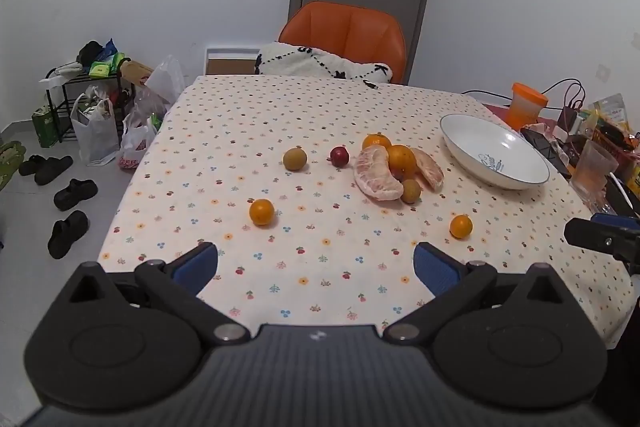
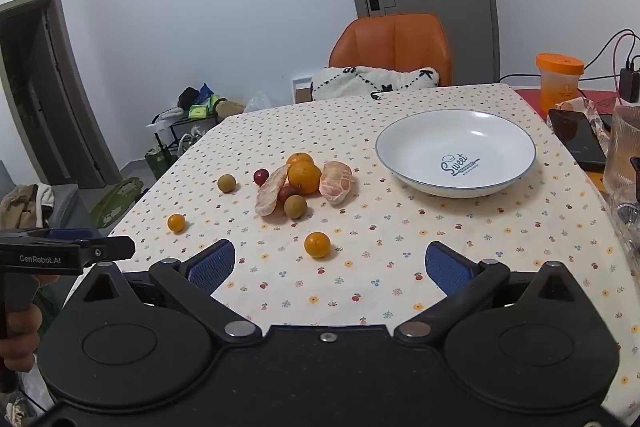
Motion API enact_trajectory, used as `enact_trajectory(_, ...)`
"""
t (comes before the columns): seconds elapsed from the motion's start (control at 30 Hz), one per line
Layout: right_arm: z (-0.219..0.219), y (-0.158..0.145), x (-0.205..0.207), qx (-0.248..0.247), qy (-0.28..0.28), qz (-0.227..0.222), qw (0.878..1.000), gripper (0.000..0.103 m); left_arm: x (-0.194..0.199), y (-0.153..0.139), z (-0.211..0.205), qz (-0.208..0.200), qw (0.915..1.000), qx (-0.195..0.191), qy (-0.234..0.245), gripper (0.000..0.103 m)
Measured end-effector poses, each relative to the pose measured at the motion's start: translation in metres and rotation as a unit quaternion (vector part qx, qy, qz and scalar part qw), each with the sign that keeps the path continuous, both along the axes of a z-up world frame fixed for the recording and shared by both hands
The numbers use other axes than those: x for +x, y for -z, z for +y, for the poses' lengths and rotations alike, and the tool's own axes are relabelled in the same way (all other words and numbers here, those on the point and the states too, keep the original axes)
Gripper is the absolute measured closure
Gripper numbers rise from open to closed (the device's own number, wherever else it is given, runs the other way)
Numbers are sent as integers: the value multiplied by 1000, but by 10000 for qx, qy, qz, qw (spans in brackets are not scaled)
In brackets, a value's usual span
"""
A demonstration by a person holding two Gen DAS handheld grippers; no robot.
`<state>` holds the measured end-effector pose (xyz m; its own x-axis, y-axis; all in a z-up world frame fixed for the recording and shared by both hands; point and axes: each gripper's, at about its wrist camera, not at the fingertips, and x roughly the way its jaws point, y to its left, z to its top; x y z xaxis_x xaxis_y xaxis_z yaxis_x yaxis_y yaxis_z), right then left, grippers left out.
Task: Organize fruits
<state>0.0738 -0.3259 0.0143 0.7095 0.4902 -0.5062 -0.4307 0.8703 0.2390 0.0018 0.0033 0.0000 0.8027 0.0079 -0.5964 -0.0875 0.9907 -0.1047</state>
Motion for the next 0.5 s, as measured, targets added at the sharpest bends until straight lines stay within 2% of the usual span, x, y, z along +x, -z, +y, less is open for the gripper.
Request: enact_trajectory(0.5,-1,-4,-1,-91,-31,-130,9999,0,-6,-4,1,-97,9999,-21,-20,0)
